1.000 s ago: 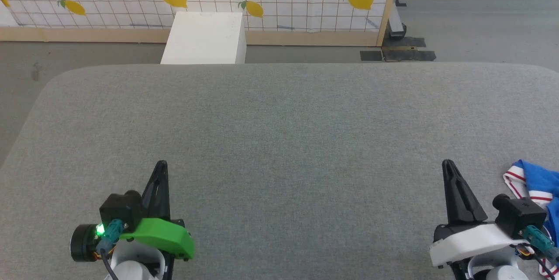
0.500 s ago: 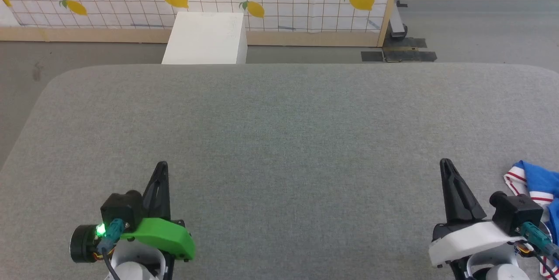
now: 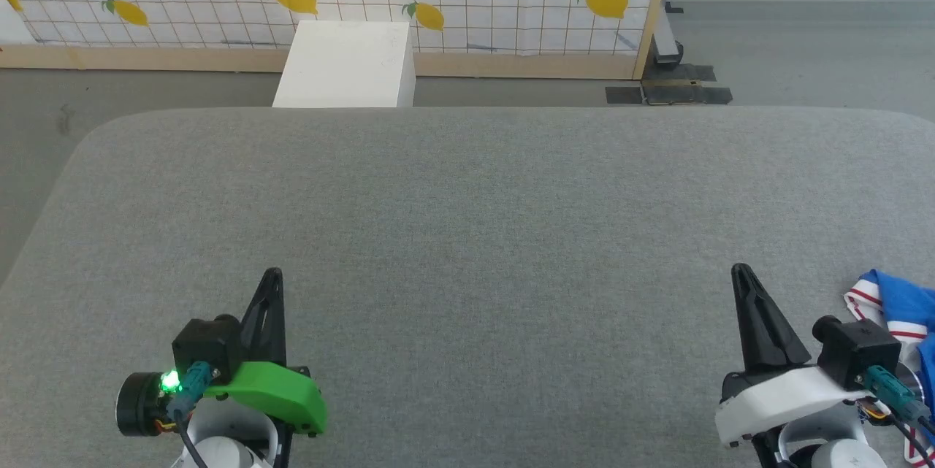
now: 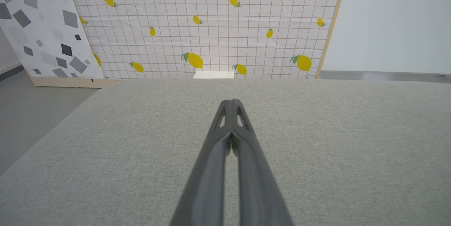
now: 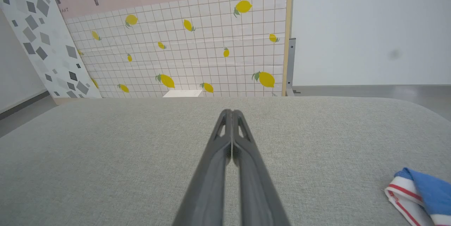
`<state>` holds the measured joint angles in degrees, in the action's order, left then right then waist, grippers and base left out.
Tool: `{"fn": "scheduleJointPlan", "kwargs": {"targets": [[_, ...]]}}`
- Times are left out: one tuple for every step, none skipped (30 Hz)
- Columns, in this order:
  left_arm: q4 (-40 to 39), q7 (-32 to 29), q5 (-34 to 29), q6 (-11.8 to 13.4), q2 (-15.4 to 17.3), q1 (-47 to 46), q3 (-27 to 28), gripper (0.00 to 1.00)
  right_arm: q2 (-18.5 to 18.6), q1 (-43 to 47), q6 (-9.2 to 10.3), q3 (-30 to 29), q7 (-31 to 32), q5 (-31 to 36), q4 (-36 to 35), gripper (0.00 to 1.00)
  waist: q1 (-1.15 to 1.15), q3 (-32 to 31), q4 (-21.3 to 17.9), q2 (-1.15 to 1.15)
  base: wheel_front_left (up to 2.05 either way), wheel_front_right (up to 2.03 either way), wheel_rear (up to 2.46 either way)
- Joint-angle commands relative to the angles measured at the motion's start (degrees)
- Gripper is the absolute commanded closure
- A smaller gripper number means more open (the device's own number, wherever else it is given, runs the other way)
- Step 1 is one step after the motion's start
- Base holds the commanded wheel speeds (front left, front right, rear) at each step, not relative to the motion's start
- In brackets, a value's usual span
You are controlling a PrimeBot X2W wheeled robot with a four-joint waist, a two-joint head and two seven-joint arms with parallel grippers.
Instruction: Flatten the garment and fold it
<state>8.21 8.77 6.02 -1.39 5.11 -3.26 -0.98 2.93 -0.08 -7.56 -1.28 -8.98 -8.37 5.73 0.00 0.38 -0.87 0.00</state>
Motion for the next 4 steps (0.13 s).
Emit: {"fn": "scheduleJointPlan", "kwargs": {"targets": [[-0.6,-0.35,-0.57,0.38,-0.44,0.79,0.04,1.0,-0.02,0.03,0.03,0.19,0.4,0.67,-0.52,1.0,0.0,-0.01,0.02,0.0,0.0,0.0,0.0],[-0.8,-0.58,-0.71,0.41,-0.49,0.85,0.07,1.0,-0.02,0.03,0.03,0.22,0.63,0.88,-0.66,1.0,0.0,-0.02,0.04,0.0,0.0,0.0,0.0],[-0.89,-0.68,-0.78,0.42,-0.51,0.88,0.08,1.0,-0.02,0.03,0.03,0.23,0.74,0.97,-0.72,1.0,0.0,-0.02,0.05,0.0,0.0,0.0,0.0],[-1.01,-0.81,-0.86,0.44,-0.54,0.92,0.09,1.0,-0.02,0.04,0.03,0.25,0.86,1.08,-0.8,1.0,0.0,-0.03,0.06,0.0,0.0,0.0,0.0]]}}
